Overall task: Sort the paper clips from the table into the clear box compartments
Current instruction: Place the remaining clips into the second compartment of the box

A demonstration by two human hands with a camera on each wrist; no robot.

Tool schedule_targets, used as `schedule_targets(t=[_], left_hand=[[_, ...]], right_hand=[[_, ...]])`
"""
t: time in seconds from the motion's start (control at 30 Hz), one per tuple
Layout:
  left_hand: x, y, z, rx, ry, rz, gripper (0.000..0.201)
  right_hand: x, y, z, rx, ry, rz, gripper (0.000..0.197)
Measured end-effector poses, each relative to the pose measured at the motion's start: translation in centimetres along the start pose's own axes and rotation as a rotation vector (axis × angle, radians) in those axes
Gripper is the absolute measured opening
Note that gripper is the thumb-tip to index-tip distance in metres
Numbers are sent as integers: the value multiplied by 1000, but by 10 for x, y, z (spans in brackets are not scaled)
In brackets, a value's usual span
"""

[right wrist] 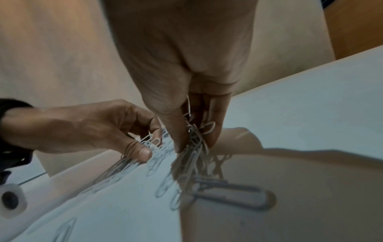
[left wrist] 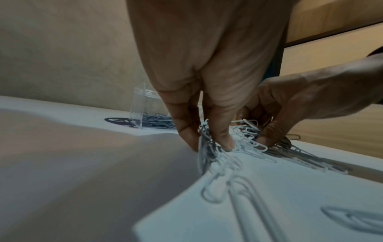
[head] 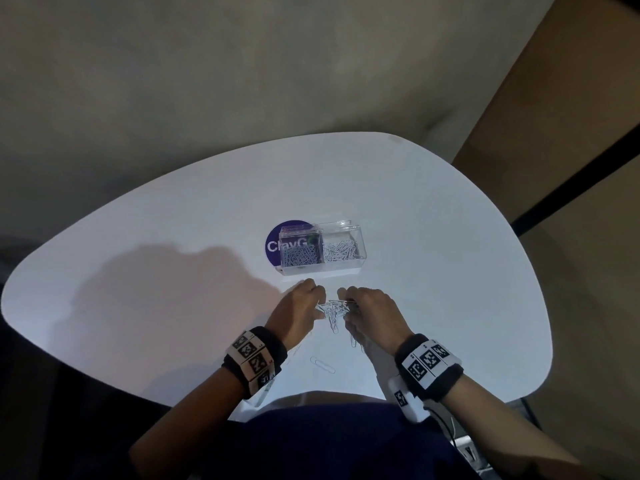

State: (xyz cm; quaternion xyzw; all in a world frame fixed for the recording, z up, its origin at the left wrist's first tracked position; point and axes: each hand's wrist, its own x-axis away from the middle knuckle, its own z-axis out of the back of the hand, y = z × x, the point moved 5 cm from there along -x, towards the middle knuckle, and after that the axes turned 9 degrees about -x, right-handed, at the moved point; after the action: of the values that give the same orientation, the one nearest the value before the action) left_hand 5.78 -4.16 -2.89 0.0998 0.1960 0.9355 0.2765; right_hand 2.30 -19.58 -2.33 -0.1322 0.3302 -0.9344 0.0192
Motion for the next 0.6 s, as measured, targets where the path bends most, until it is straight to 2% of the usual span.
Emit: schedule_targets(t=[0.17,0.33,0.47,0.6], left_hand=[[-1,-5,4,77,-27,58,22],[1,-11,17,219,0,156,22],[0,-5,28,203,71,136,22],[-2,3,39,267,136,120,23]], right_hand=[[0,6,23,-116,53,-39,36],[-10,-7,66,-76,110,22,19],[-35,-28,97,-67,189,50,17],[-69,-45,100,86,180,63,22]])
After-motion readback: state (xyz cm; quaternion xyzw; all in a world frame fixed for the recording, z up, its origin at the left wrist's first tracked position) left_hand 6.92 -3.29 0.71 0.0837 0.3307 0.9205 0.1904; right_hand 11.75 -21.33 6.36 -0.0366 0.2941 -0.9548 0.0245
